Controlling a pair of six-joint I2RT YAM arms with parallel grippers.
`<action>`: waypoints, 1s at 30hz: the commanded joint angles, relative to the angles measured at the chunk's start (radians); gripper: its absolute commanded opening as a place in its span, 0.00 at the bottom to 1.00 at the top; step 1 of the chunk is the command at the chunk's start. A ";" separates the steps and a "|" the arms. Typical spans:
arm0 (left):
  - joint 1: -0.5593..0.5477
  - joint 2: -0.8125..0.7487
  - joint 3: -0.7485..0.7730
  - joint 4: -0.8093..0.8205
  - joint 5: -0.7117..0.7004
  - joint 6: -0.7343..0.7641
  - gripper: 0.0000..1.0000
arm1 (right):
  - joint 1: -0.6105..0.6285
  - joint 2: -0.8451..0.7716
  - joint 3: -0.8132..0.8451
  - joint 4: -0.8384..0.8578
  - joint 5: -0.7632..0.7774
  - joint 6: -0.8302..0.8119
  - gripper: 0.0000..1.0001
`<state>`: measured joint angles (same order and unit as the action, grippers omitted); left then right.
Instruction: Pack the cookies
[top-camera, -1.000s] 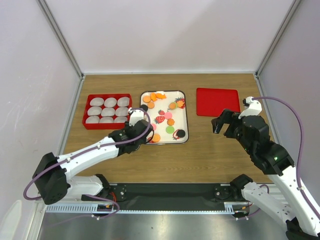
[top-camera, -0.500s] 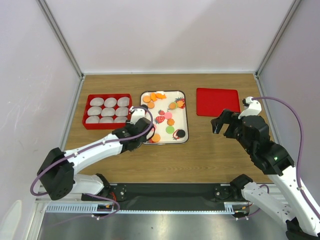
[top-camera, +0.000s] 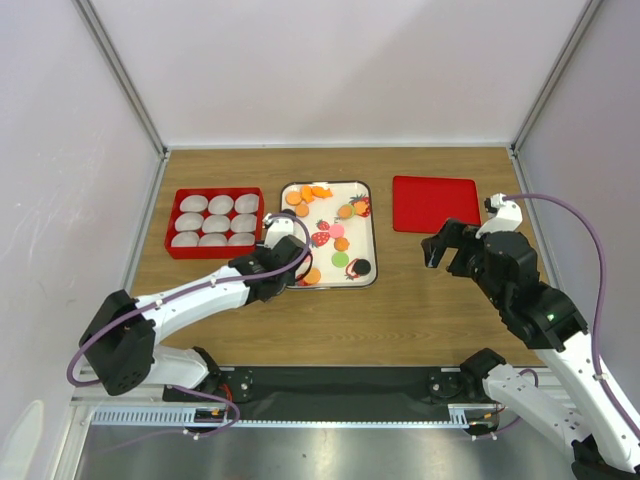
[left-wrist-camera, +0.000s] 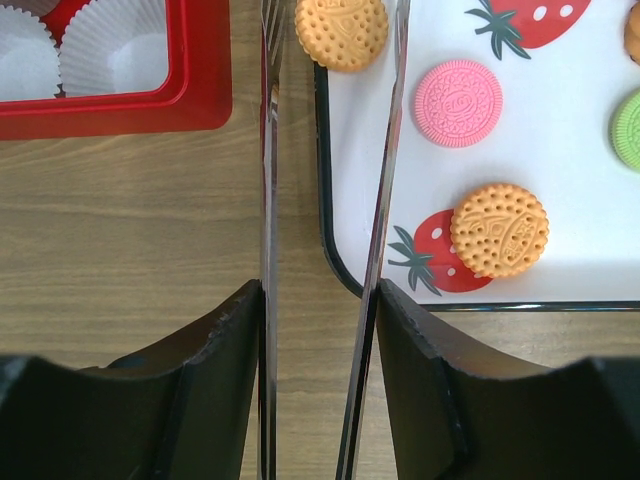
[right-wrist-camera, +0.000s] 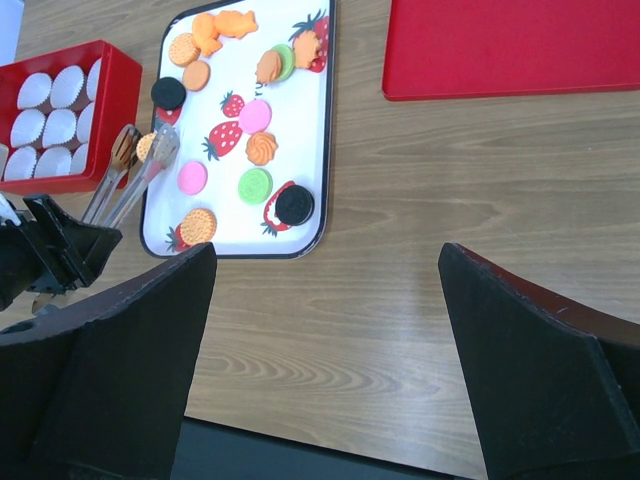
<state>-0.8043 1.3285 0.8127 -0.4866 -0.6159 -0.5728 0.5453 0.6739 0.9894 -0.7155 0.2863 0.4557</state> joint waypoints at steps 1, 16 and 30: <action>0.008 -0.002 0.008 0.029 -0.001 0.016 0.52 | -0.002 -0.007 -0.009 0.041 -0.003 0.006 1.00; 0.007 -0.046 0.036 0.005 -0.025 0.034 0.41 | -0.002 -0.013 -0.014 0.045 -0.001 0.009 1.00; 0.007 -0.130 0.068 -0.012 0.007 0.077 0.41 | -0.002 -0.014 -0.015 0.047 0.001 0.014 1.00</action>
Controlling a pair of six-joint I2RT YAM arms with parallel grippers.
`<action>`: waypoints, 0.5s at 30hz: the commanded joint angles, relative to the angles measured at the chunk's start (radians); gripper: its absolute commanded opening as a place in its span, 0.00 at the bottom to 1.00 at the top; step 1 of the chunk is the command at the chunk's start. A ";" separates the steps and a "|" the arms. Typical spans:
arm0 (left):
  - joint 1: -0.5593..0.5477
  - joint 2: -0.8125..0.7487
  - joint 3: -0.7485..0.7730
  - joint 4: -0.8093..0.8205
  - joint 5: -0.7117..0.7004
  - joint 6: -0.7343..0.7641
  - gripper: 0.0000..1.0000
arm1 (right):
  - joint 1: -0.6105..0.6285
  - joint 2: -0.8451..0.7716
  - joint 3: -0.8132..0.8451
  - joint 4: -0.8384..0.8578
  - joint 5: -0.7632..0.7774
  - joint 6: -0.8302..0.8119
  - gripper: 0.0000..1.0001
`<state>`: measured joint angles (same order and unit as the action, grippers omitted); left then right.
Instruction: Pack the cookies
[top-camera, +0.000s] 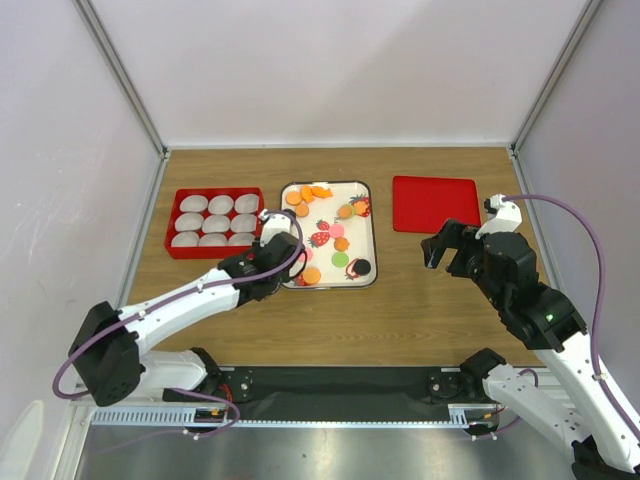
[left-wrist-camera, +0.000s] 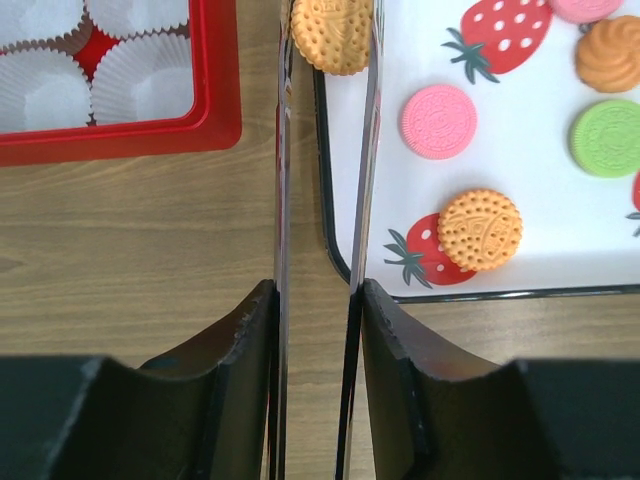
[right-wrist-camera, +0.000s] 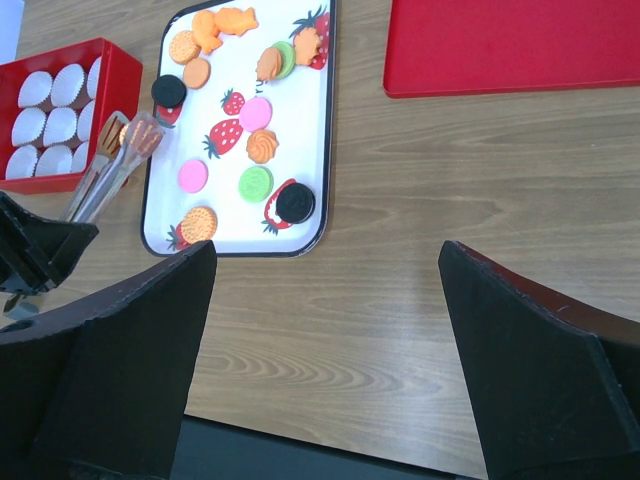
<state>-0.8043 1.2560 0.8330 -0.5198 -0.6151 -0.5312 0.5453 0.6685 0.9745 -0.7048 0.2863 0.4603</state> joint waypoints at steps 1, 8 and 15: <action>0.007 -0.066 0.048 0.027 0.023 0.037 0.41 | -0.002 -0.007 0.000 0.037 0.002 0.008 1.00; 0.010 -0.144 0.110 0.006 0.031 0.042 0.42 | -0.002 -0.001 -0.007 0.053 -0.004 0.011 0.99; 0.155 -0.116 0.199 -0.002 0.081 0.049 0.42 | -0.001 0.016 -0.008 0.065 -0.024 0.009 1.00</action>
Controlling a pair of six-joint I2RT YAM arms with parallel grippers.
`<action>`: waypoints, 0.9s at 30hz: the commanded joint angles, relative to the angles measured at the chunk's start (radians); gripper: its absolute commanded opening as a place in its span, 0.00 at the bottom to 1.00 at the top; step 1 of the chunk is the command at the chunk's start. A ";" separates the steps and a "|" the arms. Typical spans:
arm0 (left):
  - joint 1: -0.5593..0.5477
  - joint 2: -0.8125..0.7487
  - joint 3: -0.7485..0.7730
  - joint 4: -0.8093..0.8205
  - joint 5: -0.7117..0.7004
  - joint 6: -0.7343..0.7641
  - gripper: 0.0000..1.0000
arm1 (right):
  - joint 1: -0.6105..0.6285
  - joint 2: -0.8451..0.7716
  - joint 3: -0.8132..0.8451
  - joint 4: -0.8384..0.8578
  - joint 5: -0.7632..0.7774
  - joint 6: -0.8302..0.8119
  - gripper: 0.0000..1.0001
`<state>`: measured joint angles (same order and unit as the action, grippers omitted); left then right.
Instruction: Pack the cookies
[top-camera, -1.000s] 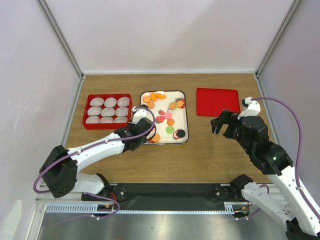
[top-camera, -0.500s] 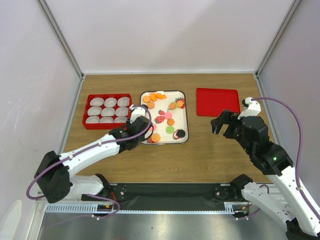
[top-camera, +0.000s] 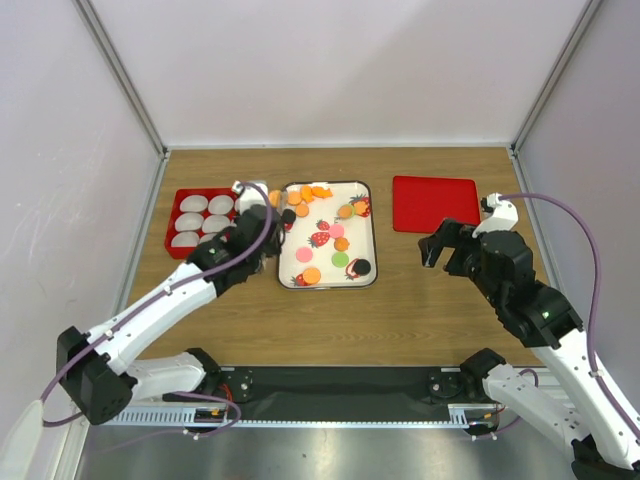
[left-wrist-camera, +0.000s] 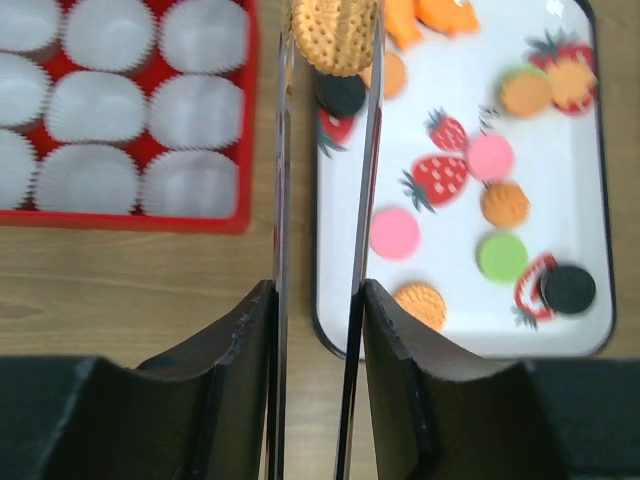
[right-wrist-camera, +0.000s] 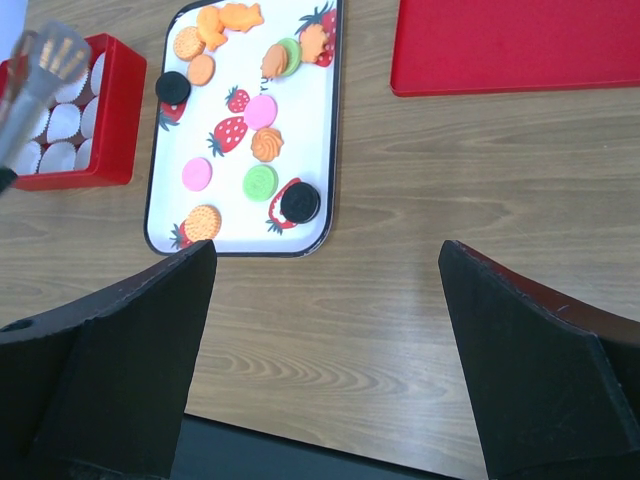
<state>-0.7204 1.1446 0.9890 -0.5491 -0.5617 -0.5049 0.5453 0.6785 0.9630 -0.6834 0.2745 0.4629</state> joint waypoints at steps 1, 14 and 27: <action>0.120 0.007 0.042 0.034 0.042 0.023 0.42 | -0.002 0.007 0.003 0.044 -0.012 0.005 1.00; 0.395 0.179 0.056 0.150 0.172 0.012 0.42 | -0.002 0.010 0.011 0.031 -0.026 -0.003 0.99; 0.432 0.359 0.163 0.161 0.194 0.017 0.44 | -0.002 0.003 0.010 0.013 -0.031 -0.001 1.00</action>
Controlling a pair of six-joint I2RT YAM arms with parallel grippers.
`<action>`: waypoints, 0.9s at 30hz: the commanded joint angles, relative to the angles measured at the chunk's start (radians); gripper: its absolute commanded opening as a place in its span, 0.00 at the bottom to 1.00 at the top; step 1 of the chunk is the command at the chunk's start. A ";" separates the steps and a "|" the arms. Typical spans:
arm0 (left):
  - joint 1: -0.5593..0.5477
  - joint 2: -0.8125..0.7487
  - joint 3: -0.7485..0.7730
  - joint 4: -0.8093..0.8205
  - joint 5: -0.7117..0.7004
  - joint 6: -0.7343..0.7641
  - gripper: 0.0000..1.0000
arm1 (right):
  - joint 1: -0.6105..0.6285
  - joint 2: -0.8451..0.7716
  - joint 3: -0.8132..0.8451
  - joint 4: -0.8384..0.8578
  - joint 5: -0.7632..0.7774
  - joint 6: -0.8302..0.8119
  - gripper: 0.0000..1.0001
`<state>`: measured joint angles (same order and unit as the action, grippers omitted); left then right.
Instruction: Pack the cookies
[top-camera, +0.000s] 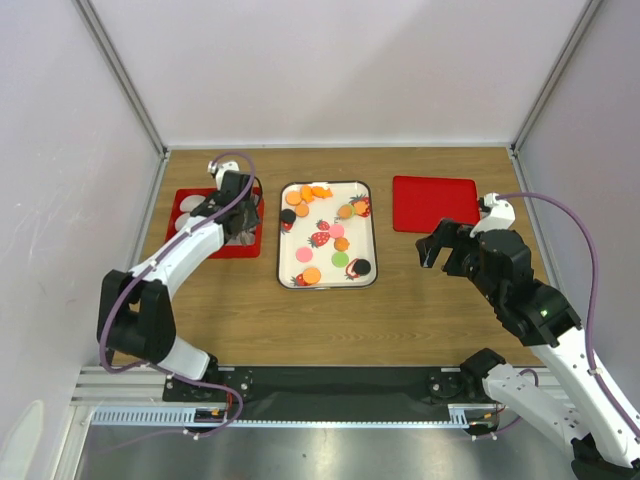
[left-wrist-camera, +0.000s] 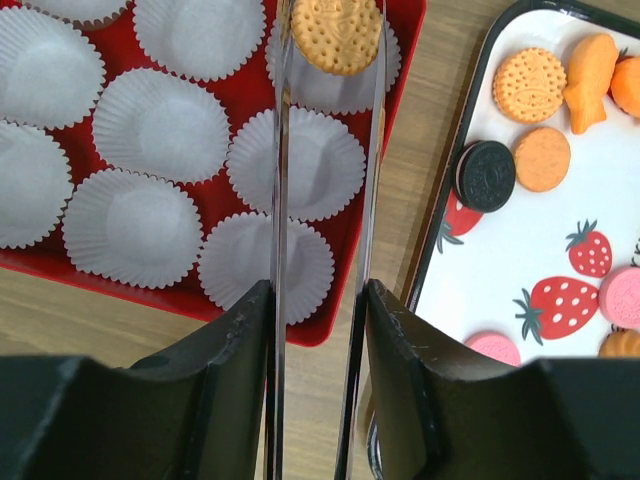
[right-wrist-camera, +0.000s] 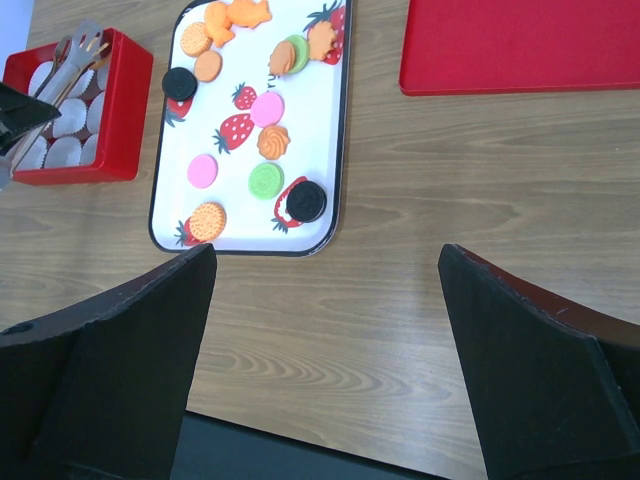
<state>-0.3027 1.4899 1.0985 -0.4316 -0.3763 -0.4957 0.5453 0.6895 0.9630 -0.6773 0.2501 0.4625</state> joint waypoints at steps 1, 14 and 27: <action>0.016 0.016 0.055 0.042 0.010 0.009 0.45 | -0.002 -0.010 0.010 0.007 -0.006 0.001 1.00; 0.016 -0.019 0.043 0.030 0.010 0.029 0.54 | -0.002 -0.019 0.011 0.005 -0.021 0.004 1.00; -0.208 -0.221 0.047 -0.097 -0.041 0.091 0.50 | -0.002 -0.015 0.008 0.019 -0.025 0.011 1.00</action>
<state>-0.4217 1.2964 1.1080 -0.4774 -0.3756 -0.4435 0.5453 0.6777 0.9630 -0.6830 0.2226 0.4629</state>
